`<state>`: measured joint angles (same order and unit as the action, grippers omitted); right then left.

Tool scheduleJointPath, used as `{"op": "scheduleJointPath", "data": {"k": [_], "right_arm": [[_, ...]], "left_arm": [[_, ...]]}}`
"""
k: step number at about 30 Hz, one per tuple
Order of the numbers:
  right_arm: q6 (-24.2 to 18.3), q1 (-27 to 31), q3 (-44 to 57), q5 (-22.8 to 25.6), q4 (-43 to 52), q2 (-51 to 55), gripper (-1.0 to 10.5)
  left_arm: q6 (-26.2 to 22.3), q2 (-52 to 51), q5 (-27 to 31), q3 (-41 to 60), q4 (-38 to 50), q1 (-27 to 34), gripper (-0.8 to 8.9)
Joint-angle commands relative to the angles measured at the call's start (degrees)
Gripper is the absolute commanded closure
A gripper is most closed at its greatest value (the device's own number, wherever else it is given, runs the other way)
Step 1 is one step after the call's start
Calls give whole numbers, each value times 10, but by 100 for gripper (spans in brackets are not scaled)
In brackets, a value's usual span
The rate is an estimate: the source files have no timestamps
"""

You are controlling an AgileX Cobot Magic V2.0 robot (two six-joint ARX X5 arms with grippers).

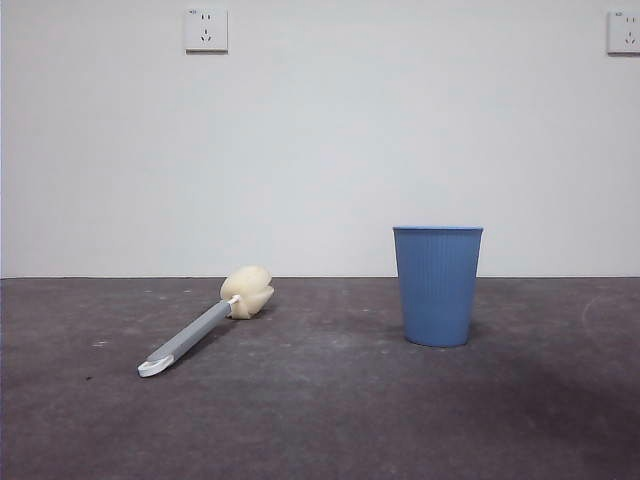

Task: Pick up the cup brush,pick up the cup,insert the brush into the cup,clean the cup,put the cup brush back,put the cup back to the fixed position on the table

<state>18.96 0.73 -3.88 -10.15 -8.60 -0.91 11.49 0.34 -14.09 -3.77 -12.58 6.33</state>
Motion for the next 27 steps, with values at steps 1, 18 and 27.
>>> {"op": "scheduleJointPath", "data": {"k": [1,18,27], "right_arm": [[22,-1,-35,-21,2,-14,958],[-125,-2,-335,-218,-259,-218,958],[-245,-30,-479,-259,-471,-316,958]], "left_arm": [[30,1,-2,-41,-14,1,820],[-38,138,-179,-272,-210,1,820],[-111,196,-290,-367,-344,0,820]]}}
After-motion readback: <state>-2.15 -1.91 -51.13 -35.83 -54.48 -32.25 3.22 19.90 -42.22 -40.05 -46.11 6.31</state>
